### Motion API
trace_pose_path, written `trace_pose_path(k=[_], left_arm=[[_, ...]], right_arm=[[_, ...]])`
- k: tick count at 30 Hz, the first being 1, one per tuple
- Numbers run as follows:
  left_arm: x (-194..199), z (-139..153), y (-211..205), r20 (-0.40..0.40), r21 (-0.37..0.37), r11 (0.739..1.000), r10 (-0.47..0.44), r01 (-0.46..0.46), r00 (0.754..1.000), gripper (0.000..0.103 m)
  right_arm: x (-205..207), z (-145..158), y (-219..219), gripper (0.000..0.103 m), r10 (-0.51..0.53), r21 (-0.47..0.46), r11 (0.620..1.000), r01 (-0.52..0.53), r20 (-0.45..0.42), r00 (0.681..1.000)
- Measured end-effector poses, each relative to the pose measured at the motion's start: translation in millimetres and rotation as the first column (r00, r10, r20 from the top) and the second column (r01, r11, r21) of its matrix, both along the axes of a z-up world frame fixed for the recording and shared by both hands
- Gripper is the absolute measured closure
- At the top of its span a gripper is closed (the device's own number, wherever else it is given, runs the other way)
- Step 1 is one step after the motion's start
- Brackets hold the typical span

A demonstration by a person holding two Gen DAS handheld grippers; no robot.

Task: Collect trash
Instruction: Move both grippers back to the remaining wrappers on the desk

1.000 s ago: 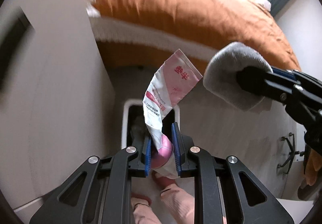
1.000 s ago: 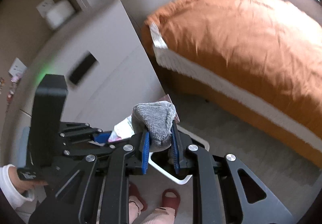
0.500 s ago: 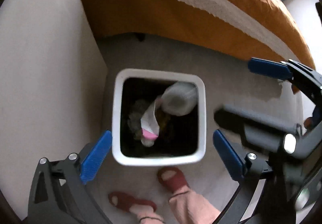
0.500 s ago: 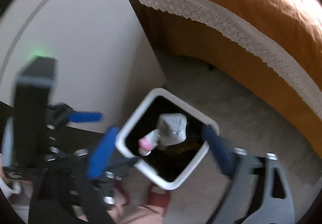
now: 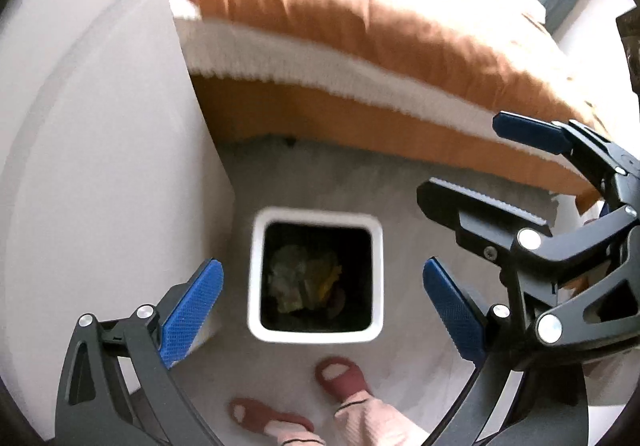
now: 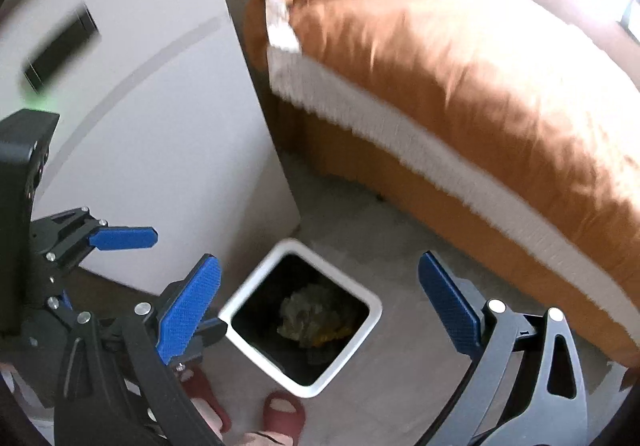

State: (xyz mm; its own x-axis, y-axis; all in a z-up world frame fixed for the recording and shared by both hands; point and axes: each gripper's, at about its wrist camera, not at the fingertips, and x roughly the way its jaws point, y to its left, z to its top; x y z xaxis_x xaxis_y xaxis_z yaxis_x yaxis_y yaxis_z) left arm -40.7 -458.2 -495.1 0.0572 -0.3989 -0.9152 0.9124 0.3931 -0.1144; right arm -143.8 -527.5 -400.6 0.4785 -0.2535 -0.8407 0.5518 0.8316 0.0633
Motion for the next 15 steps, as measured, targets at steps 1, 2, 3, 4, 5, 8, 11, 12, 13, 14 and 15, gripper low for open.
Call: trace_pose_path(k=[1, 2, 3, 4, 5, 8, 11, 12, 13, 14, 15], left_arm=[[-1, 11, 1, 0.010, -0.012, 1.000, 0.009, -0.008, 1.000, 0.005], [-2, 30, 3, 0.015, -0.032, 0.999, 0.019, -0.018, 1.000, 0.005], [-3, 49, 5, 0.025, -0.053, 0.998, 0.030, -0.029, 0.999, 0.005], [-4, 68, 7, 0.043, -0.072, 0.996, 0.046, -0.043, 0.998, 0.005], [-2, 84, 9, 0.053, -0.088, 0.995, 0.054, -0.049, 0.997, 0.005], [-2, 132, 19, 0.093, -0.133, 0.988, 0.089, -0.076, 0.992, 0.005], [-1, 177, 31, 0.131, -0.182, 0.978, 0.129, -0.105, 0.983, 0.005], [0, 191, 36, 0.137, -0.197, 0.973, 0.146, -0.118, 0.980, 0.005], [1, 204, 41, 0.145, -0.212, 0.969, 0.161, -0.128, 0.976, 0.005], [1, 221, 49, 0.161, -0.238, 0.961, 0.184, -0.143, 0.970, 0.005], [1, 235, 57, 0.179, -0.257, 0.953, 0.210, -0.161, 0.961, 0.005]], right_arm=[[0, 13, 1, 0.004, -0.003, -0.011, 1.000, 0.003, 0.014, 1.000], [-1, 28, 2, 0.004, -0.006, -0.028, 1.000, 0.007, 0.032, 0.999], [-3, 50, 3, 0.004, -0.008, -0.050, 0.999, 0.011, 0.060, 0.998], [-5, 68, 4, 0.004, -0.007, -0.067, 0.998, 0.013, 0.087, 0.996], [-3, 80, 2, 0.004, -0.006, -0.078, 0.997, 0.014, 0.107, 0.994], [-2, 133, 8, 0.004, 0.027, -0.142, 0.990, -0.002, 0.173, 0.985], [3, 177, 18, 0.004, 0.079, -0.184, 0.982, -0.037, 0.226, 0.971], [3, 188, 20, 0.004, 0.096, -0.191, 0.980, -0.050, 0.242, 0.966], [5, 201, 24, 0.004, 0.119, -0.202, 0.977, -0.067, 0.260, 0.958], [9, 218, 30, 0.004, 0.152, -0.217, 0.972, -0.091, 0.283, 0.947], [11, 230, 32, 0.004, 0.178, -0.222, 0.969, -0.112, 0.301, 0.937]])
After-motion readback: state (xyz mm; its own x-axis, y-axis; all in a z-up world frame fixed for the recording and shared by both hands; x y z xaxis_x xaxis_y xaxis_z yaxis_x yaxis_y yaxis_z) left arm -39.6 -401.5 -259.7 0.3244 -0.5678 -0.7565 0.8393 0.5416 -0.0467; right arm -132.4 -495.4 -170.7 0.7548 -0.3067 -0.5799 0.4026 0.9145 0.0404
